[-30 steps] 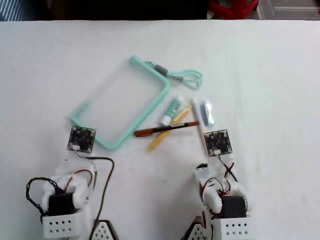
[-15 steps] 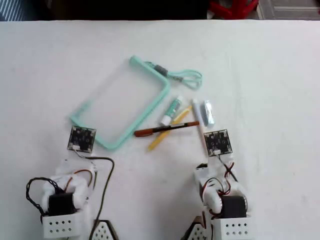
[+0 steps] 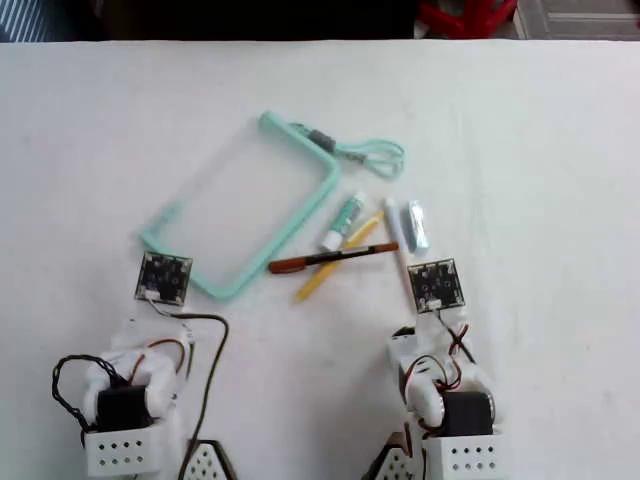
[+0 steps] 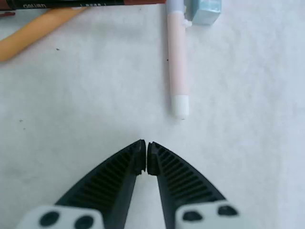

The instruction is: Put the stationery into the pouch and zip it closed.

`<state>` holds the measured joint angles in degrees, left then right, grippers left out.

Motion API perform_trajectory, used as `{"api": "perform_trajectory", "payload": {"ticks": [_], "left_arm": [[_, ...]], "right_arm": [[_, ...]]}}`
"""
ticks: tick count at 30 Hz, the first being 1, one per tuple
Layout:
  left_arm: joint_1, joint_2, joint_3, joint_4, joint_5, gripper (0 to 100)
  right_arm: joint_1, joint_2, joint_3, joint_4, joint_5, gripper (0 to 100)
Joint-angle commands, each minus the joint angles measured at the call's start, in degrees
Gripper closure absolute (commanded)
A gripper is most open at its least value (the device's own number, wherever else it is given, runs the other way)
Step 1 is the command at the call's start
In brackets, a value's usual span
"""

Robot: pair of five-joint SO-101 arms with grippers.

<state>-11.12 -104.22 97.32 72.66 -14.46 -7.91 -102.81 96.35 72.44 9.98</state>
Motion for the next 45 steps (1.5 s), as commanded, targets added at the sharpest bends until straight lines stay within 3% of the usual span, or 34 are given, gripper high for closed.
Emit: {"api": "perform_trajectory", "payload": {"ticks": [1, 5, 8, 12, 19, 25, 32, 35, 42, 45], "left_arm": [[-0.4, 0.48, -1.05, 0.18, 0.18, 96], [-1.98, 0.48, -6.15, -6.15, 0.44, 92], [-3.21, 0.48, -11.34, -9.67, -0.26, 88], [-1.98, 0.48, -12.4, -12.13, -10.64, 79], [2.51, 0.48, -6.59, -16.62, -5.63, 76], [0.57, 0.66, -0.18, -25.58, -6.68, 76], [2.15, 0.57, -0.44, -23.38, -9.67, 76], [2.51, 0.48, -3.43, -18.81, -13.63, 76], [2.95, 0.48, -5.98, -24.53, -8.0, 76], [6.55, 0.48, -6.15, -25.23, -7.21, 76]], "right_arm": [[-0.84, -0.22, 0.53, 0.13, 0.0, 97.4], [-3.82, -0.31, 0.53, -6.73, -0.18, 97.4], [-5.93, -0.4, 0.53, -18.68, 0.09, 97.4], [-8.57, -0.31, 0.53, -37.41, 0.09, 97.1], [-19.3, -0.22, 0.53, -51.82, 2.81, 78.6], [-22.73, -0.22, 0.53, -40.31, 2.73, 88.3], [-18.07, -0.22, 0.53, -34.51, 2.9, 88.2], [-18.07, -0.22, 0.53, -34.51, 2.99, 88.2], [-17.98, -0.31, 0.53, -34.59, 2.99, 88.2], [-17.98, -0.31, 0.53, -34.59, 2.99, 88.2]]}}
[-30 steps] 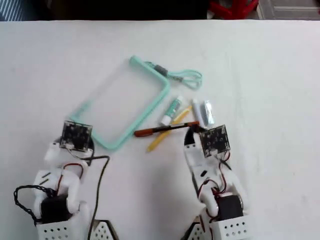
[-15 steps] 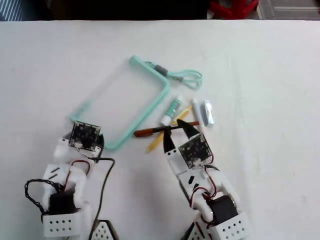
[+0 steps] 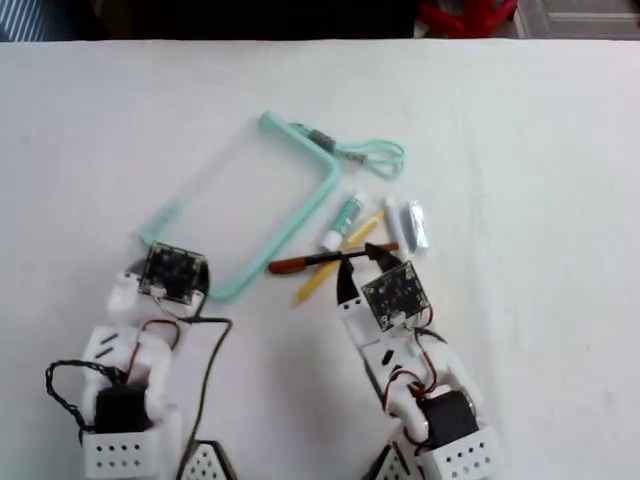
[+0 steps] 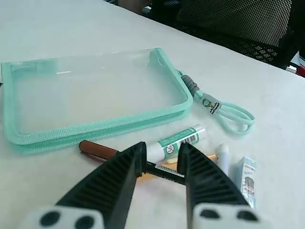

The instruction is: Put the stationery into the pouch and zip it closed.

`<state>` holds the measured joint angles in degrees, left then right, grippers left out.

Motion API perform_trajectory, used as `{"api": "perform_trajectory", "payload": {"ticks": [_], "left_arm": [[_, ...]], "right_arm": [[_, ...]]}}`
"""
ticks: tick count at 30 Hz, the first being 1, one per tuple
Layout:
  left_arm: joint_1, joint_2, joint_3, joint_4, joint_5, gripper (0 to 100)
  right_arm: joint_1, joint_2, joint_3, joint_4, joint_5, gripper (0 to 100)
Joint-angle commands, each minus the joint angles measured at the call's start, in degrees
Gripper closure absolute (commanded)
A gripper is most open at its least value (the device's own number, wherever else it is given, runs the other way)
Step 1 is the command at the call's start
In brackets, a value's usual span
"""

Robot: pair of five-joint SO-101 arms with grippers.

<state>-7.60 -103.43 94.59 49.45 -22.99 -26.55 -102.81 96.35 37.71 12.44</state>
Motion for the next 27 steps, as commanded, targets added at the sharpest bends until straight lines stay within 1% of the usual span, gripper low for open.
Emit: {"api": "perform_trajectory", "payload": {"ticks": [1, 2, 5, 7, 8, 10, 12, 16, 19, 22, 27], "left_arm": [[3.65, -0.31, -3.52, -2.55, 1.23, 76], [4.18, -0.31, -3.69, -3.78, 1.23, 76], [4.26, -0.31, -3.87, -11.69, 1.23, 76], [4.62, 0.04, -6.33, -13.1, -0.97, 76], [5.14, 0.04, -8.26, -11.25, -3.34, 76], [7.43, 0.31, -13.01, -4.22, -7.38, 76], [9.45, 1.89, -17.49, 1.41, -7.82, 76], [10.59, 9.71, -24.79, 3.6, -7.82, 76], [10.51, 18.77, -31.3, 4.48, -6.86, 76], [10.51, 30.55, -39.82, 7.56, -5.01, 76], [10.51, 52.7, -58.55, 17.32, -5.36, 76]], "right_arm": [[0.66, -0.31, 0.53, 0.13, 0.53, 88.2], [0.66, -0.31, 0.53, 0.13, 0.53, 88.2], [1.8, -0.31, 0.53, 0.13, 0.62, 88.2], [3.21, -0.31, 0.53, 0.04, 0.62, 88.2], [3.65, -0.31, 0.53, 0.04, 0.62, 88.2], [4.35, -0.31, 0.53, -0.66, 0.62, 88.2], [4.7, -0.31, 0.53, -0.66, 0.62, 88.2], [4.35, -0.31, 0.53, -0.66, 0.62, 88.2], [4.35, -0.31, 0.53, -0.57, 0.62, 88.2], [4.44, -0.31, 0.53, -0.48, 0.62, 88.2], [4.35, -0.31, 0.53, -0.48, 0.62, 88.2]]}}
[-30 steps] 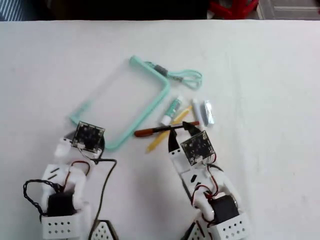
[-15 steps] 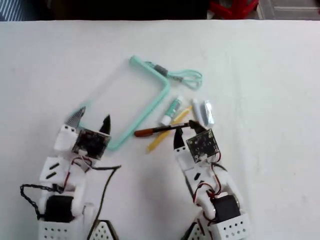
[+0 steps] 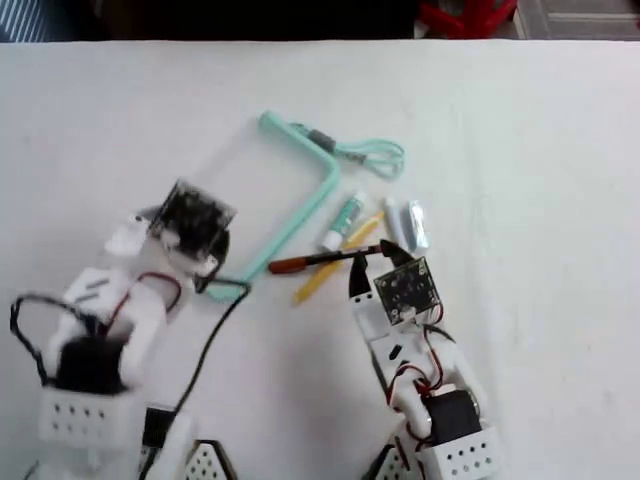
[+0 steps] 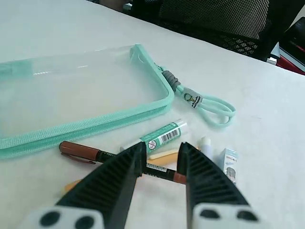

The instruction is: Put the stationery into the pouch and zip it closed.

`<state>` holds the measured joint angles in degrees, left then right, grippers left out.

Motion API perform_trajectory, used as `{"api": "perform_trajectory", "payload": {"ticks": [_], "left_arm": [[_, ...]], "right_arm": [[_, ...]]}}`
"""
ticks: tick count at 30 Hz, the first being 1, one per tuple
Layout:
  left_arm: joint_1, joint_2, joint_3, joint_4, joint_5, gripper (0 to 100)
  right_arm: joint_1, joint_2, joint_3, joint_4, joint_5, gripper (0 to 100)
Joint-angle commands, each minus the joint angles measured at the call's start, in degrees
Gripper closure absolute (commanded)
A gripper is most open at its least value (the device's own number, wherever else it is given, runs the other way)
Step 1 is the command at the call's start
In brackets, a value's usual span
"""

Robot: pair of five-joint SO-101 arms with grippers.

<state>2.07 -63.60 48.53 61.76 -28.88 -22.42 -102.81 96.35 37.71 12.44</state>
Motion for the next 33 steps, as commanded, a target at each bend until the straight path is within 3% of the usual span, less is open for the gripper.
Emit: {"api": "perform_trajectory", "payload": {"ticks": [1, 6, 14, 17, 21, 26, 31, 33], "left_arm": [[0.84, 17.19, -16.0, 6.86, 0.53, 76], [-0.48, 36.44, -30.15, 9.14, 1.23, 76], [-4.18, 61.41, -46.95, 4.66, 10.81, 76], [-1.71, 65.45, -49.32, 11.08, 14.59, 76], [4.09, 67.38, -47.21, 14.07, 12.75, 76], [7.52, 67.3, -35.6, 3.6, 1.67, 76], [10.51, 61.76, -22.68, -7.21, -0.97, 76], [11.82, 58.77, -17.67, -11.6, -1.58, 76]], "right_arm": [[0.22, -0.31, 0.53, -0.48, 0.62, 88.2], [0.31, -0.31, 0.53, -0.4, 0.62, 88.2], [0.48, -0.31, 0.53, -0.4, 0.62, 88.2], [0.57, -0.22, 0.53, -0.4, 0.7, 88.2], [1.54, -0.13, 0.53, -0.31, 6.15, 88.5], [3.12, -0.13, 0.53, -0.4, 6.24, 88.4], [3.38, -0.13, 0.53, -0.57, 6.51, 88.5], [7.43, -0.31, 0.53, -1.71, 6.59, 88.5]]}}
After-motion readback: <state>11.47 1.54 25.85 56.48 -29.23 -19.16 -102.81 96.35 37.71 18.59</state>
